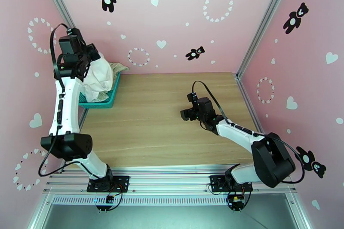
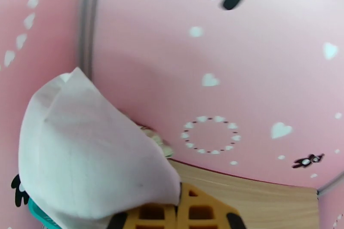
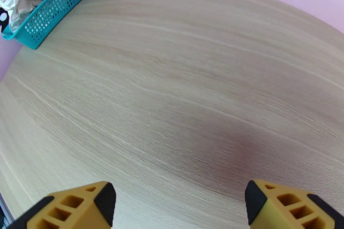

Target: Fold and stack the mixed laundry pile

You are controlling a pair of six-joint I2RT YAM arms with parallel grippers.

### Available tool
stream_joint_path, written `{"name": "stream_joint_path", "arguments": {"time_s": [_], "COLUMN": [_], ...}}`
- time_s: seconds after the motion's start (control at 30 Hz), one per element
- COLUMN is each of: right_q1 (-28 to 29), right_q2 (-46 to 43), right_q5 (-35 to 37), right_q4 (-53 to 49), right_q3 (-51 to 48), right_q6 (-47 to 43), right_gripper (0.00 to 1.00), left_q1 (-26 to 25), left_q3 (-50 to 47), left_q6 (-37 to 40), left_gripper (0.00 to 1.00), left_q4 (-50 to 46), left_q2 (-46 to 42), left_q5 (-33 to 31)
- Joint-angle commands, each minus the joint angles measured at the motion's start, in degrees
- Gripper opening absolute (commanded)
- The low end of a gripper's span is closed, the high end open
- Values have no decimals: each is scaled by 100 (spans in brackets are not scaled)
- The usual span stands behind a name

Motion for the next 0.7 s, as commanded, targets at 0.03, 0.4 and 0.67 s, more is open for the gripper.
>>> {"name": "stream_joint_path", "arguments": {"time_s": [0.03,0.4,0.67], "right_q1": [35,18,14], "right_q2": [-854,-2115,-2346], "right_q5": [767,1958,1575], "right_q4": [-1465,-3438,-4138], "right_q3": [967,1359,638], "right_q6": [582,789,1474], "right_gripper": [86,97,98], "left_q1": [-1375,-3238,-3005], "left_q3": [463,-2376,-4046], "left_q6": [400,-449,-1129], "left_gripper": [0,4,70], "left_q4": [93,1708,1585], "left_q2": [-516,-220,612], "left_q5": [888,19,-1464]}}
